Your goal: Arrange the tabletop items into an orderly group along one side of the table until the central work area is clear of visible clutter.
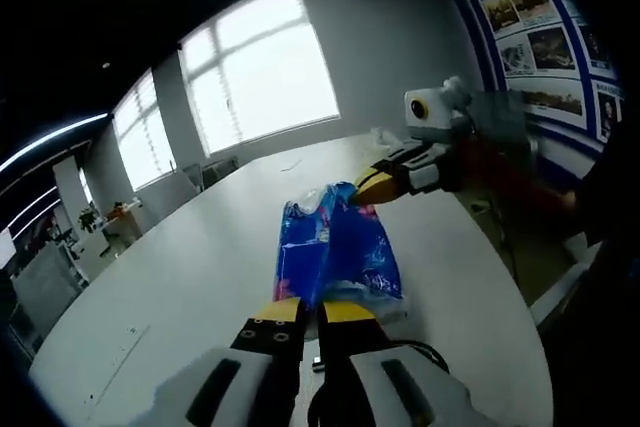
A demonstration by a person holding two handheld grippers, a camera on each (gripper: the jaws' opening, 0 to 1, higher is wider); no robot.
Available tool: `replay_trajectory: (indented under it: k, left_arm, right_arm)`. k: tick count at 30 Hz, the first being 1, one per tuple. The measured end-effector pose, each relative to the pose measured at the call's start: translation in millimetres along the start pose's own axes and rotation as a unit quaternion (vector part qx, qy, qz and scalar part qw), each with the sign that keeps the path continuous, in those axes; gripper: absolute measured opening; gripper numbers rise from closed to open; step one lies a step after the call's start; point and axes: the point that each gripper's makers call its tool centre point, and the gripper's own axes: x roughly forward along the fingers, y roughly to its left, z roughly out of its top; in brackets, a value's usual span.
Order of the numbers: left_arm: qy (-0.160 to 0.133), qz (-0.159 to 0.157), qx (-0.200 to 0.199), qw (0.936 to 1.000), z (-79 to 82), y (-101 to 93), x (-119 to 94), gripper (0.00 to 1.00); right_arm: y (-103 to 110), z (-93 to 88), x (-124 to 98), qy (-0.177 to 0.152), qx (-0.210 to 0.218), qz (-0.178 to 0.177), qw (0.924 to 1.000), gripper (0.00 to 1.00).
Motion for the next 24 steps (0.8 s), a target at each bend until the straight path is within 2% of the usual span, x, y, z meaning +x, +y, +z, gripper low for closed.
replay_trajectory:
  k: [7, 15, 24]
  left_arm:
    - [0.005, 0.009, 0.009, 0.9999, 2.3, 13.9, 6.8, 0.03]
    - [0.024, 0.014, 0.030, 0.9992, -1.8, 25.3, 16.4, 0.03]
    - [0.023, 0.017, 0.034, 0.9990, 7.1, 43.0, 20.1, 0.03]
  right_arm:
    - [-5.5, 5.7, 7.0, -0.008, 0.000, -0.011, 0.9999, 0.00]
    - [-12.7, 6.2, 16.1, -0.006, -0.001, -0.021, 0.9998, 0.00]
    - [-17.1, 12.4, 21.5, -0.011, -0.001, -0.028, 0.9995, 0.00]
